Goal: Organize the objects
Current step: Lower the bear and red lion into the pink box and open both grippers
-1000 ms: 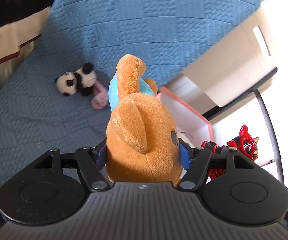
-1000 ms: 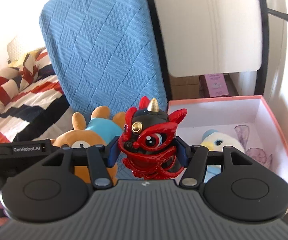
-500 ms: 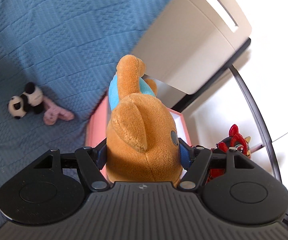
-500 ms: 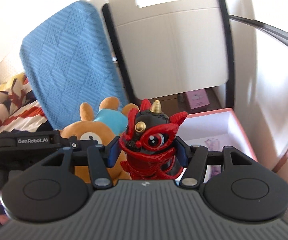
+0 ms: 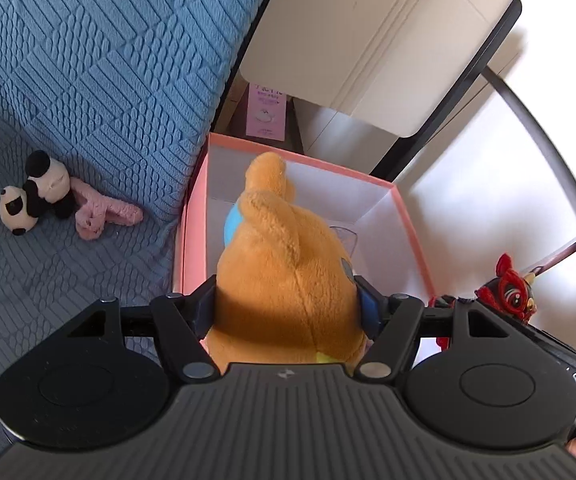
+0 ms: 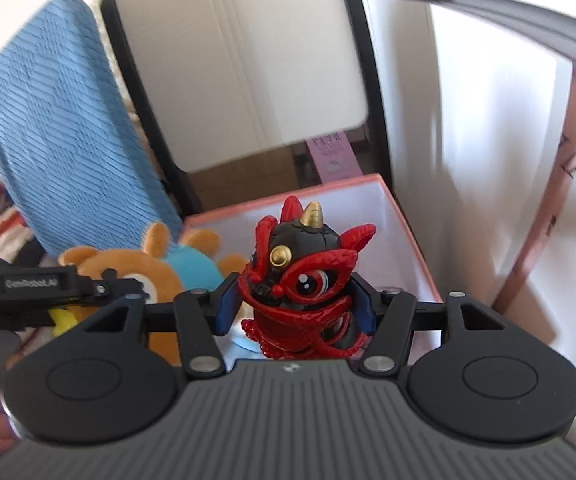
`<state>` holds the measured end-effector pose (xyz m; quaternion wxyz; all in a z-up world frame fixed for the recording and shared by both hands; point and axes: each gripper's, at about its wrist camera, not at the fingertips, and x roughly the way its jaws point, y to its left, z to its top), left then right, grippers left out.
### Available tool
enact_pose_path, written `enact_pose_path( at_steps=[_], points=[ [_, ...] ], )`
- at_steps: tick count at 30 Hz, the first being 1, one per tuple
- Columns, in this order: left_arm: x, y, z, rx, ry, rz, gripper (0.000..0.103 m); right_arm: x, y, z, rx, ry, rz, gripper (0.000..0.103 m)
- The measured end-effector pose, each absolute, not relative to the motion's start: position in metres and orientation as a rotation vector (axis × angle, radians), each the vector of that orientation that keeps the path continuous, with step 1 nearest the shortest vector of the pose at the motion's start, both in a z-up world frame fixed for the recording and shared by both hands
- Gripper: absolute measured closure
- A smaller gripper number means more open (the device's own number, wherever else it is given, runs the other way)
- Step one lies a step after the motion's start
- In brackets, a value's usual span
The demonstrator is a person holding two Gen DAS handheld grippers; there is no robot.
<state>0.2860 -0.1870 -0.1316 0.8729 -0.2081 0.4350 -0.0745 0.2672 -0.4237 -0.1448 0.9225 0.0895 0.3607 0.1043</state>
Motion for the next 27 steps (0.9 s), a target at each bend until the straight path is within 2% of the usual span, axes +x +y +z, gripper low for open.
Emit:
enact_pose_path(
  at_steps=[12,20,24,27],
  points=[
    [0.301,-0.209,-0.183,-0.395,0.981,-0.138,0.030,0.290,-0.441,-0.223,0.148,0.858,0.163,0.043],
    [0.308,-0.215,-0.185,-0.363,0.993,-0.150,0.029,0.298,-0.442,-0.256,0.149,0.912,0.171,0.043],
    [0.312,-0.211,-0.185,-0.363,1.018,-0.159,0.023,0.295,-0.439,-0.258,0.123,0.900,0.173,0.043],
    [0.310,-0.209,-0.181,-0.364,1.009,-0.149,0.023,0.297,-0.441,-0.260,0.138,0.898,0.181,0.044]
  ],
)
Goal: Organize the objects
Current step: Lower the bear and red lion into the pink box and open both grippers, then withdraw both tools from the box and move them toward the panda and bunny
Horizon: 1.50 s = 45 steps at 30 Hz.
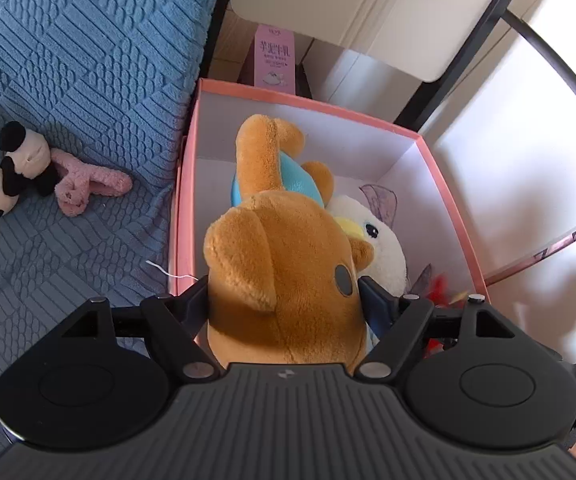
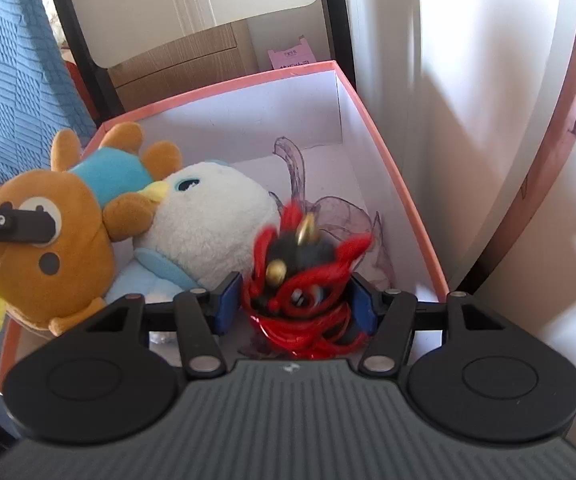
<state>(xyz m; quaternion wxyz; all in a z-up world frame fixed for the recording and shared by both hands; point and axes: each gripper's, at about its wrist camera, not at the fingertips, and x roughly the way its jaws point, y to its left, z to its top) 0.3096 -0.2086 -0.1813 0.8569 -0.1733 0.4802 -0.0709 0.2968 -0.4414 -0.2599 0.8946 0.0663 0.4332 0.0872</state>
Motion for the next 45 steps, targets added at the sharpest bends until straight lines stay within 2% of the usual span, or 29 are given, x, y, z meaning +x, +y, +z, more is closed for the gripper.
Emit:
enact_pose_path(
  at_steps=[3,8,26,33,45],
  points=[
    [0.306,-0.207,-0.175,-0.339,0.999,-0.143,0.019,0.298,-0.445,-0.257,0.145,0.899,0.162,0.043],
    [0.297,-0.204,-0.161,-0.308,0.987,-0.138,0.018,0.298,-0.450,-0.242,0.158,0.875,0.142,0.044],
    [0.225,-0.172,-0.087,-0.319,0.863,-0.218,0.017,0.230,-0.420,-0.129,0.205,0.706,0.235,0.044],
    [0.189,-0.151,-0.073,-0.332,0.807,-0.211,0.017,0.197,-0.393,-0.118,0.227,0.702,0.297,0.044],
    [0.153,-0.115,-0.072,-0.341,0.760,-0.174,0.017,0.168,-0.335,-0.134,0.238,0.749,0.385,0.044]
  ],
)
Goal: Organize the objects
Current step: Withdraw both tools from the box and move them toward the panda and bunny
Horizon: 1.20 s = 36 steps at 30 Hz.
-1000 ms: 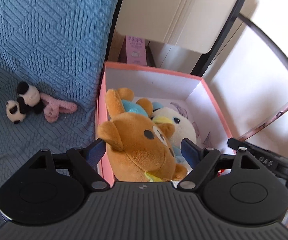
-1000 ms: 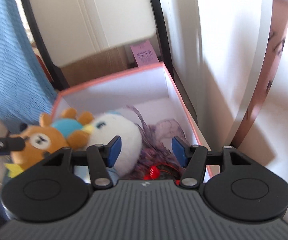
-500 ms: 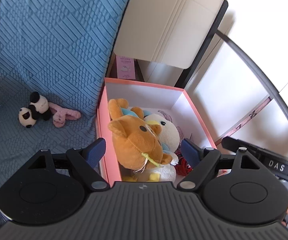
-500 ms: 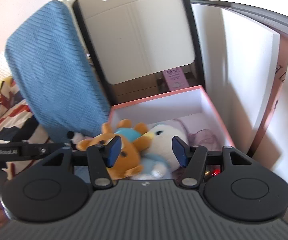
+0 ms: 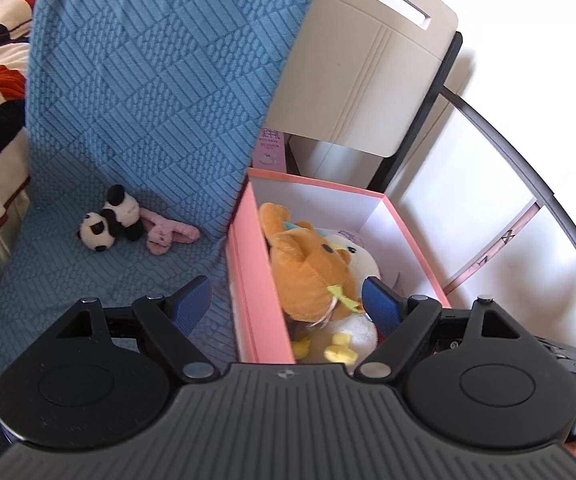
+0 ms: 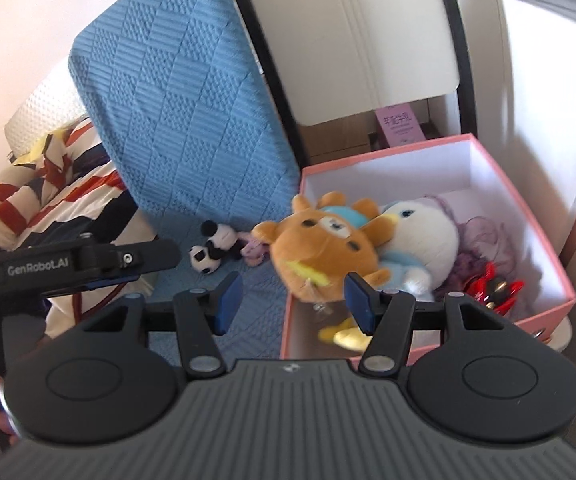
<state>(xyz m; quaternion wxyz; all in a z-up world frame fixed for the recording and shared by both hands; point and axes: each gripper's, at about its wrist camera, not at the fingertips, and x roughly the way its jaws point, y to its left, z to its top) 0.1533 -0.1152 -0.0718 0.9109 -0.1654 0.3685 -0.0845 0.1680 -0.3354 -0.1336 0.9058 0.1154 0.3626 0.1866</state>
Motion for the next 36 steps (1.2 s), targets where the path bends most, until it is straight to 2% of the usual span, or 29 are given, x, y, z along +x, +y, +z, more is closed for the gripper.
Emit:
enact_pose_path(
  at_steps=[19,36],
  points=[
    [0.117,-0.031,-0.100,-0.397,0.724,-0.111,0.017,0.152,-0.260,-0.154,0.197,0.817,0.373,0.044],
    [0.128,0.007,-0.133,-0.338,0.680,-0.024,0.017,0.160,-0.213,-0.165,0.104,0.801,0.379,0.044]
  ],
)
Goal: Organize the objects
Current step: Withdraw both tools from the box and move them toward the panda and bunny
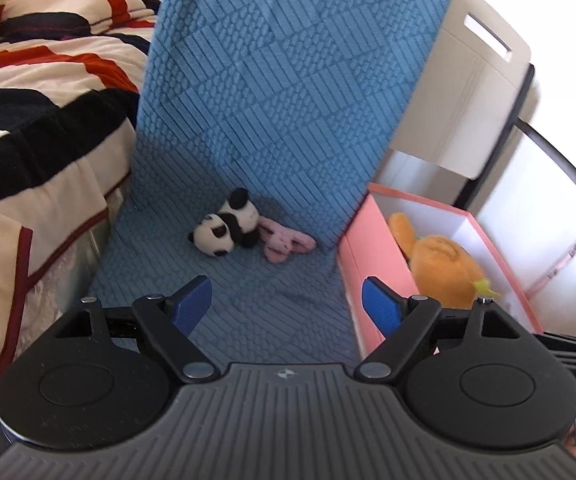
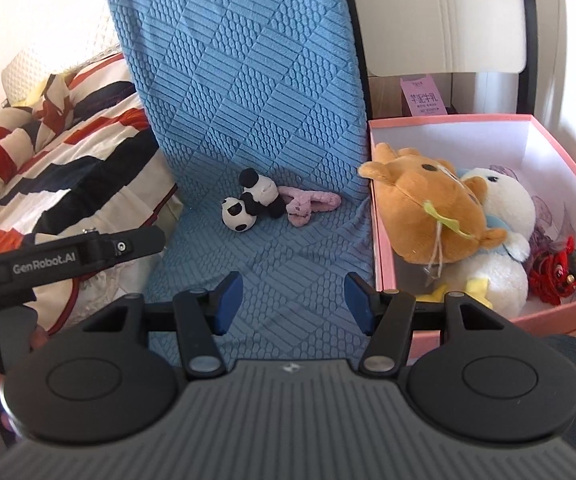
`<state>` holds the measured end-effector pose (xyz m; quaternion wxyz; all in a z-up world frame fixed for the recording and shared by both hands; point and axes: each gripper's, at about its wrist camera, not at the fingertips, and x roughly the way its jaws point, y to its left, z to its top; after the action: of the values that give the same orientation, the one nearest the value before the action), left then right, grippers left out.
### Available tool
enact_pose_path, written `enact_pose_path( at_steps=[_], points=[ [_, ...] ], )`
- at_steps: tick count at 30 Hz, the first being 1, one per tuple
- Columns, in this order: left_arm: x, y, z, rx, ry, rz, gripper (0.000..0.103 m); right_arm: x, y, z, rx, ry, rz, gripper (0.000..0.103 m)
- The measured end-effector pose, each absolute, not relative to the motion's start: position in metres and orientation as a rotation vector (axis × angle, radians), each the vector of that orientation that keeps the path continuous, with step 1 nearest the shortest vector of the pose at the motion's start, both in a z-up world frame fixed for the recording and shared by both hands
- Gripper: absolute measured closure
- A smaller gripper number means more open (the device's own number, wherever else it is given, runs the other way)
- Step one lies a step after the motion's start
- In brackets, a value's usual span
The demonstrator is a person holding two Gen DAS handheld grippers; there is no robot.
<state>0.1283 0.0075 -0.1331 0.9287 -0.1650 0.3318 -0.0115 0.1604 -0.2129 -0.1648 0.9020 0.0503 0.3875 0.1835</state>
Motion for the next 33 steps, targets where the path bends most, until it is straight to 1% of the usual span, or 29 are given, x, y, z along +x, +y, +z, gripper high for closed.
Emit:
enact_pose_path(
  at_steps=[5,15,21,23,24,26,33],
  points=[
    [0.145,0.014,-0.152,-0.358,0.641,-0.014,0.017,0.174,-0.199,-0.181,0.096,0.811,0.372,0.044],
    [0.180,0.037,-0.189,-0.372,0.667,0.038,0.017,0.205,-0.183,-0.203,-0.001,0.788,0.354,0.044],
    [0.202,0.049,-0.204,-0.411,0.714,0.056,0.017,0.223,-0.171,-0.215,-0.023,0.773,0.375,0.044],
    [0.208,0.051,-0.207,-0.413,0.718,0.063,0.017,0.230,-0.165,-0.221,-0.019,0.774,0.390,0.036],
    [0.212,0.052,-0.208,-0.411,0.724,0.070,0.017,0.233,-0.161,-0.225,-0.018,0.773,0.403,0.028],
    [0.219,0.054,-0.211,-0.417,0.733,0.078,0.017,0.240,-0.155,-0.230,-0.015,0.788,0.418,0.021],
    [0.251,0.067,-0.223,-0.466,0.780,0.094,0.017,0.257,-0.136,-0.247,-0.036,0.808,0.471,0.021]
  ],
)
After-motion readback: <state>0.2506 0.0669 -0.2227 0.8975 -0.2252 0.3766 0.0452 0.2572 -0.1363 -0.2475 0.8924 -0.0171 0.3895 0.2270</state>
